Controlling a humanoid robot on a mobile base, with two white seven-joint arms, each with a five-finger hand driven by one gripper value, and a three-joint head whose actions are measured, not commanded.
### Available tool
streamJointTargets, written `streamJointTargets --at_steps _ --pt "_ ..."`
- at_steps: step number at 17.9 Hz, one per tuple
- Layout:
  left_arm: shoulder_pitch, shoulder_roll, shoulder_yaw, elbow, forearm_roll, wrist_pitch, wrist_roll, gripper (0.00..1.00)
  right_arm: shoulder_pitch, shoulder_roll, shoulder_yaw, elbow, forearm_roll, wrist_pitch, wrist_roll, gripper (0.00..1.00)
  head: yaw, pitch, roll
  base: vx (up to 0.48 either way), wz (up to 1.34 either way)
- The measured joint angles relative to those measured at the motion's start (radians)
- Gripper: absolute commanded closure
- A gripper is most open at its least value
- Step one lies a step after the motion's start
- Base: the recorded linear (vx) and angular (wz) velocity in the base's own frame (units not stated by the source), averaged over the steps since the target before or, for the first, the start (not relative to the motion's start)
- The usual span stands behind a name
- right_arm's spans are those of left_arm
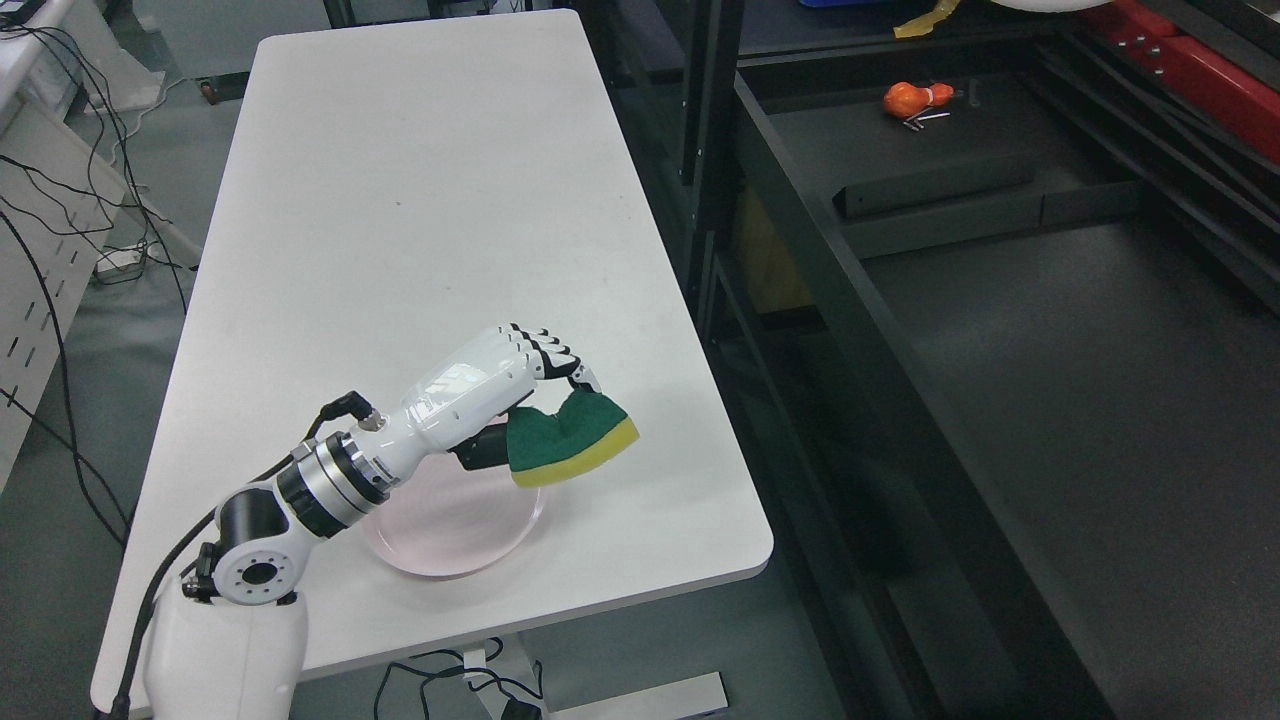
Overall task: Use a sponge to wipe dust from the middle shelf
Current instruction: 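Carry the sponge in the left hand toward the dark metal shelf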
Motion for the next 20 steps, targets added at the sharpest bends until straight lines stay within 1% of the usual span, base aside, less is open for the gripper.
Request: streamJointTargets --at_steps 8,20 --pt "0.014 -0.037 -0.046 0.001 0.009 0.000 -0.001 1.00 0.000 0.000 0.000 0.000 0.000 0.000 0.000 0.00 0.0000 0.000 0.000 -0.131 -0.33" --pt "0.045 -0.055 -0.109 0.005 0.012 -0.001 0.001 1.00 0.000 0.000 0.000 0.000 0.000 0.000 0.000 0.00 0.0000 0.000 0.000 -0.206 -0.34"
